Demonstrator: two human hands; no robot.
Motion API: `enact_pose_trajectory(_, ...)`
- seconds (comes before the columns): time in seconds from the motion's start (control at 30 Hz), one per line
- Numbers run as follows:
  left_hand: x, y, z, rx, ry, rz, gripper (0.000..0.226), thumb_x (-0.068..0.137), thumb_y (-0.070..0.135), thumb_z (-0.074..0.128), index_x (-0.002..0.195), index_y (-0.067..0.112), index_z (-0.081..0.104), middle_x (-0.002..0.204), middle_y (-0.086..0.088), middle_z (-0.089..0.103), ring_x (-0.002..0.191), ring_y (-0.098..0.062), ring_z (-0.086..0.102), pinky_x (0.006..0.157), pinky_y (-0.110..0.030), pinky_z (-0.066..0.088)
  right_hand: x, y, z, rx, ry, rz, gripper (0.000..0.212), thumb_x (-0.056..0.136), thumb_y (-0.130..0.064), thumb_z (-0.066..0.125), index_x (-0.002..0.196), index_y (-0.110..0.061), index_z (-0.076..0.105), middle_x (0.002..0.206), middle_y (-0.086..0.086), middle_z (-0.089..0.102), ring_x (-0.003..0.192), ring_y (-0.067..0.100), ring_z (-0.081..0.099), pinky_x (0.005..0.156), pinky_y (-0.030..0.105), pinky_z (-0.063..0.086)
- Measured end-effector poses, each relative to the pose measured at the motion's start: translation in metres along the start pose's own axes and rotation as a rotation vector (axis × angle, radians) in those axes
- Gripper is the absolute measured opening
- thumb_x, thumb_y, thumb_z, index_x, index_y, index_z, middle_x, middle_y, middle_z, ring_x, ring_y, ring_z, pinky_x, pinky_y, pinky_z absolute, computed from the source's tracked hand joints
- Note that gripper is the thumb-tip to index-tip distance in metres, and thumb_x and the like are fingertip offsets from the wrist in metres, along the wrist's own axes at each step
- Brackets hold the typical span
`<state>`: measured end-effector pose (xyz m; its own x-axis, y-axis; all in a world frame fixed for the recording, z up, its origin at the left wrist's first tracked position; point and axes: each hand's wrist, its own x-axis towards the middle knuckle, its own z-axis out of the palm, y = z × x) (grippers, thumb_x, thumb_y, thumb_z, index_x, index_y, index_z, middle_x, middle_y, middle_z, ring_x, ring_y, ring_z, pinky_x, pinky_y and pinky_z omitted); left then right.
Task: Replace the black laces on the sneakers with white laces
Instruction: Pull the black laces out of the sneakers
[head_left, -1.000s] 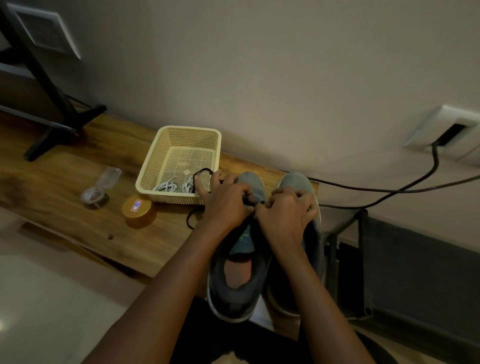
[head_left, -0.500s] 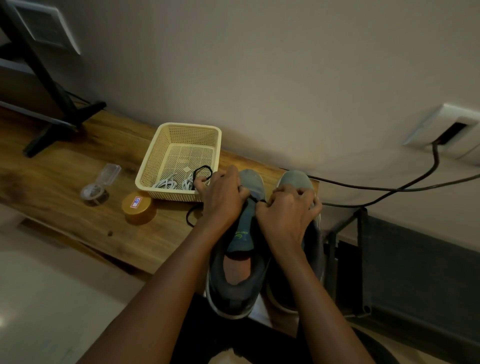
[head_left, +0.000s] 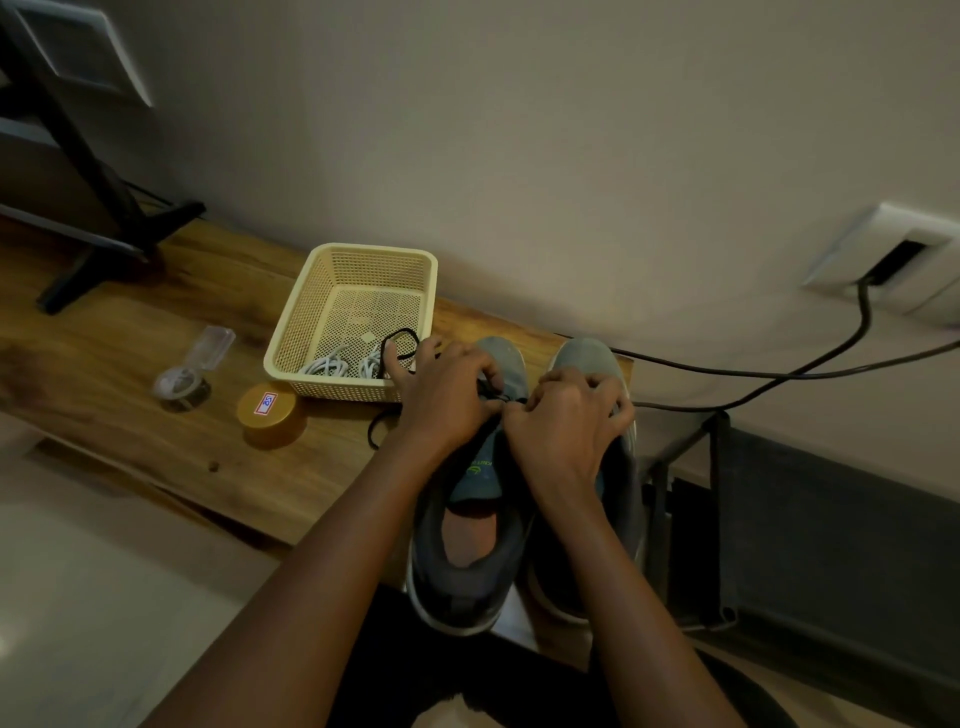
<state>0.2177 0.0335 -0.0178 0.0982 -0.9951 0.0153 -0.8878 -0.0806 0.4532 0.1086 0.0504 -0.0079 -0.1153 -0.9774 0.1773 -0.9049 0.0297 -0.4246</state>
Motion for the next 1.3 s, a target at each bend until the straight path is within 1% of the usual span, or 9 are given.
enact_pose_trajectory(0.17,0.001,0.002,0.001,0.055,0.08,0.009,0.009,0.082,0.037,0.068,0.082,0.028,0.065,0.116,0.013,0.059,0.125,-0.012,0.038,0.111,-0.05,-0.004,0.001,0.003,0.002,-0.013,0.014,0.003,0.027,0.079,-0.03,0.062,0.088,-0.007,0.073,0.114,-0.001,0.063,0.117,0.025,0.035,0.106,0.044,0.017)
enact_pose_trajectory(0.23,0.002,0.003,0.002,0.032,0.096,0.03,0.01,0.086,0.034,0.064,0.08,0.025,0.063,0.104,0.011,0.063,0.117,-0.01,0.047,0.11,-0.049,-0.008,0.001,0.002,0.002,-0.019,0.005,0.009,0.028,0.079,-0.03,0.061,0.089,-0.007,0.073,0.114,-0.001,0.063,0.118,0.025,0.035,0.106,0.045,0.016)
enact_pose_trajectory(0.33,0.002,0.003,0.006,-0.022,0.12,0.044,0.008,0.094,0.025,0.054,0.087,0.022,0.054,0.094,0.006,0.066,0.105,-0.013,0.057,0.107,-0.042,-0.015,0.002,0.002,0.0,-0.005,0.002,0.018,0.027,0.079,-0.028,0.06,0.09,-0.006,0.072,0.112,0.0,0.063,0.119,0.026,0.036,0.108,0.045,0.015)
enact_pose_trajectory(0.47,0.005,0.002,0.009,-0.076,0.157,0.03,0.006,0.098,0.012,0.039,0.098,0.015,0.045,0.087,0.004,0.068,0.092,-0.017,0.063,0.111,-0.043,-0.011,0.002,0.002,-0.001,-0.01,0.004,0.023,0.029,0.078,-0.027,0.059,0.096,-0.006,0.071,0.113,0.0,0.063,0.119,0.025,0.036,0.108,0.044,0.015)
enact_pose_trajectory(0.87,0.005,0.006,0.012,-0.23,0.182,-0.048,0.006,0.1,0.013,0.031,0.095,0.015,0.033,0.091,-0.003,0.071,0.097,-0.016,0.058,0.113,-0.043,-0.007,-0.001,-0.001,-0.001,0.033,0.036,0.037,0.022,0.078,-0.023,0.06,0.089,-0.006,0.07,0.104,0.003,0.065,0.115,0.025,0.038,0.108,0.045,0.017)
enact_pose_trajectory(1.07,0.005,0.007,0.013,-0.285,0.176,-0.077,0.006,0.101,0.015,0.029,0.096,0.014,0.033,0.091,-0.004,0.071,0.093,-0.01,0.054,0.113,-0.042,-0.001,-0.002,-0.003,-0.002,0.031,0.01,0.053,0.02,0.079,-0.023,0.058,0.088,-0.008,0.067,0.103,0.003,0.064,0.115,0.025,0.036,0.108,0.045,0.017)
enact_pose_trajectory(1.13,0.004,0.007,0.01,-0.378,0.187,-0.119,0.006,0.101,0.014,0.027,0.097,0.013,0.031,0.087,-0.004,0.072,0.093,-0.012,0.055,0.114,-0.043,0.005,-0.001,-0.002,-0.002,0.004,-0.014,0.058,0.02,0.08,-0.024,0.057,0.086,-0.008,0.068,0.102,0.003,0.063,0.116,0.025,0.036,0.108,0.045,0.016)
enact_pose_trajectory(1.23,0.008,0.003,-0.002,-0.596,0.239,-0.224,0.008,0.102,0.016,0.024,0.098,0.012,0.029,0.07,0.008,0.067,0.094,-0.015,0.057,0.11,-0.049,0.02,-0.001,0.0,-0.001,-0.024,-0.046,0.084,0.021,0.079,-0.026,0.056,0.081,-0.009,0.068,0.099,0.004,0.063,0.116,0.027,0.036,0.109,0.046,0.016)
enact_pose_trajectory(1.3,0.009,0.001,-0.011,-0.605,0.245,-0.231,0.007,0.102,0.02,0.029,0.098,0.015,0.033,0.076,0.013,0.066,0.104,-0.01,0.053,0.111,-0.049,0.013,0.0,0.001,-0.003,-0.047,-0.054,0.078,0.022,0.079,-0.028,0.056,0.081,-0.009,0.068,0.097,0.005,0.062,0.116,0.028,0.037,0.11,0.047,0.015)
